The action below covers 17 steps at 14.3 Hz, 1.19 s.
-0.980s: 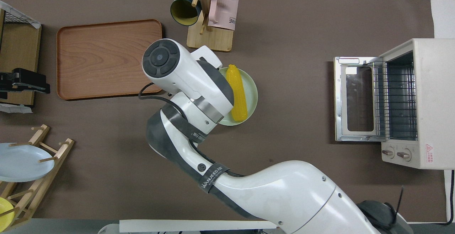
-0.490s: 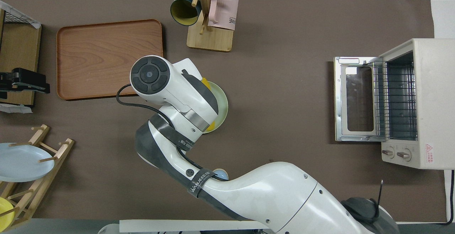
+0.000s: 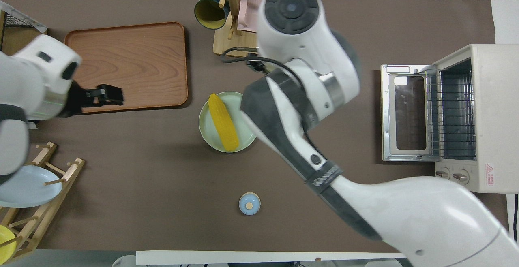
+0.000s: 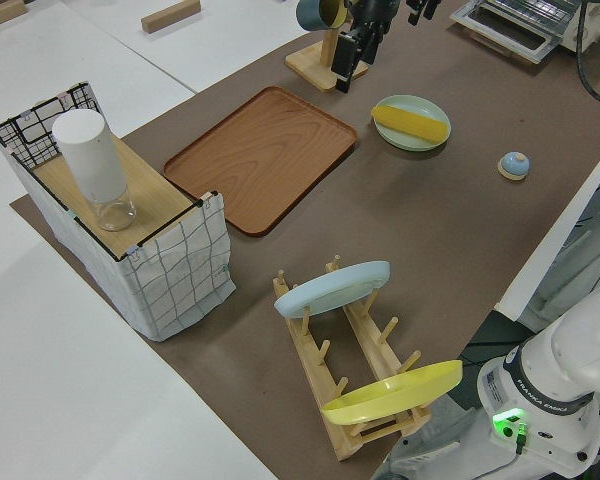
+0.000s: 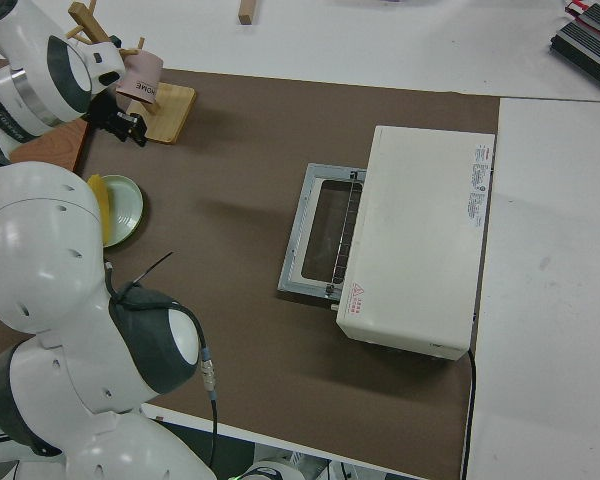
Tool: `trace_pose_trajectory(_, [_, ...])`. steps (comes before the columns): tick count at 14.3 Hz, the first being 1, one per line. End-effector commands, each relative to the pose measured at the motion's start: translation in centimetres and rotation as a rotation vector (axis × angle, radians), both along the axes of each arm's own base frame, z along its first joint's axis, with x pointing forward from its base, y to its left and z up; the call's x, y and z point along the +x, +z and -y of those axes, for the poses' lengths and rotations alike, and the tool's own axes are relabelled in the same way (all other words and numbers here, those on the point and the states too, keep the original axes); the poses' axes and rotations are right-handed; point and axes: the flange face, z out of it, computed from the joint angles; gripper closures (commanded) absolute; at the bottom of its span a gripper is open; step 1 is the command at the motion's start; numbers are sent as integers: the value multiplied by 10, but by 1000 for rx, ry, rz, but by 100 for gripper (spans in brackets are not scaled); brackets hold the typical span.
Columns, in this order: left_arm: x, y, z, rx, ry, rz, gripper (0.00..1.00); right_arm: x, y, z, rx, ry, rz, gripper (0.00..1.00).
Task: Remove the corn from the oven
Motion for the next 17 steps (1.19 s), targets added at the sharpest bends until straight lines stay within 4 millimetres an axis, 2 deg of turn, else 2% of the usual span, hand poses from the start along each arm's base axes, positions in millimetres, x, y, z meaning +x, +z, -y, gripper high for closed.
trace_pose_trajectory(1, [-11, -71, 89, -5, 85, 9, 0, -35, -59, 89, -38, 50, -67, 87])
trace_pose_trajectory(2, [-15, -88, 114, -17, 103, 25, 0, -42, -73, 109, -79, 78, -81, 94])
trace_pose_trajectory(4, [-28, -123, 153, -20, 117, 28, 0, -50, -96, 145, -170, 100, -81, 100])
trace_pose_trajectory(5, [-35, -137, 165, -11, 101, 21, 0, -55, -110, 149, -180, 106, -92, 100])
trace_pose_trajectory(6, [-37, -150, 169, 4, 94, 9, 5, -55, -124, 153, -182, 108, -96, 100])
trace_pose_trajectory(7, [-37, -161, 170, 18, 86, -4, 56, -53, -137, 168, -179, 93, -95, 100])
trace_pose_trajectory(8, [-36, -172, 174, 29, 71, -6, 76, -53, -144, 179, -192, 91, -100, 100])
trace_pose_trajectory(9, [-38, -179, 180, 30, 52, -2, 92, -54, -146, 183, -209, 102, -101, 100])
trace_pose_trajectory(10, [-35, -176, 182, 27, 51, 2, 99, -56, -148, 185, -225, 112, -104, 100])
trace_pose_trajectory(11, [-26, -164, 183, 31, 57, 1, 100, -63, -155, 188, -251, 131, -113, 100])
trace_pose_trajectory(12, [-12, -143, 181, 55, 62, -13, 100, -66, -159, 190, -270, 146, -110, 99])
trace_pose_trajectory(13, [5, -124, 165, 72, 45, -24, 100, -66, -158, 197, -273, 135, -111, 99])
trace_pose_trajectory(14, [27, -112, 133, 74, 37, -28, 100, -65, -157, 198, -278, 140, -114, 99])
trace_pose_trajectory(15, [48, -108, 98, 75, 38, -28, 100, -60, -150, 198, -301, 160, -111, 99])
trace_pose_trajectory(17, [96, -115, -4, 74, -54, -15, 100, -38, -112, 214, -370, 248, -139, 99])
